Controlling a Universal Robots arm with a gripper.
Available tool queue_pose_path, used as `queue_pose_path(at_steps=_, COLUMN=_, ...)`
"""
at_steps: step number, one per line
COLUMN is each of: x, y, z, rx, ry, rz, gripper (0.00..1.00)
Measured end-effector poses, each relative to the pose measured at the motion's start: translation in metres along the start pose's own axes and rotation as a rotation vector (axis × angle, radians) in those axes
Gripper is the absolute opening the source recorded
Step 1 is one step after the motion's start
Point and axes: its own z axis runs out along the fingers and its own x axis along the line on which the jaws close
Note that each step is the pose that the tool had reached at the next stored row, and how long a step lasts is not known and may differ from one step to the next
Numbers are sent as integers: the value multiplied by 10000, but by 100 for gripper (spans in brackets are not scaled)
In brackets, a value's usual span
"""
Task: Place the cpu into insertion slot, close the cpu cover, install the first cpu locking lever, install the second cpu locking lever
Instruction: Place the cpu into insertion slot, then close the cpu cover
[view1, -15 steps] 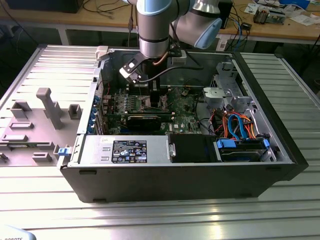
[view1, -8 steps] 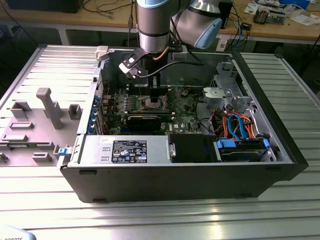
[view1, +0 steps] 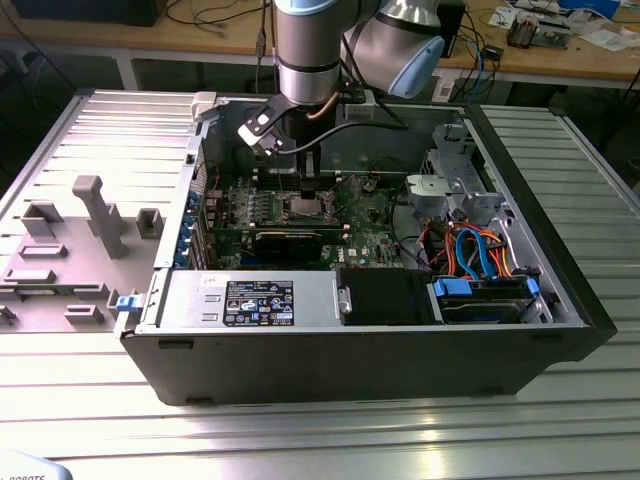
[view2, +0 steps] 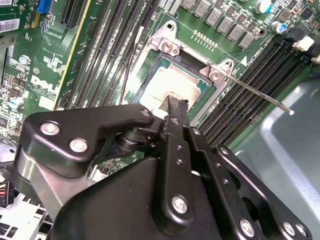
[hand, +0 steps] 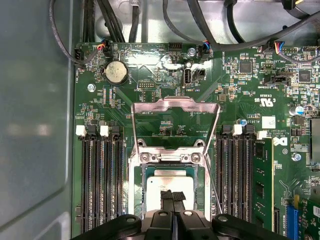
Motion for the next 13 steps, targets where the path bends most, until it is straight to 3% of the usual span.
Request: queue_pose_path(at_steps=13, x=0, y=1, z=0, rx=5, ry=0, rz=0, gripper=11)
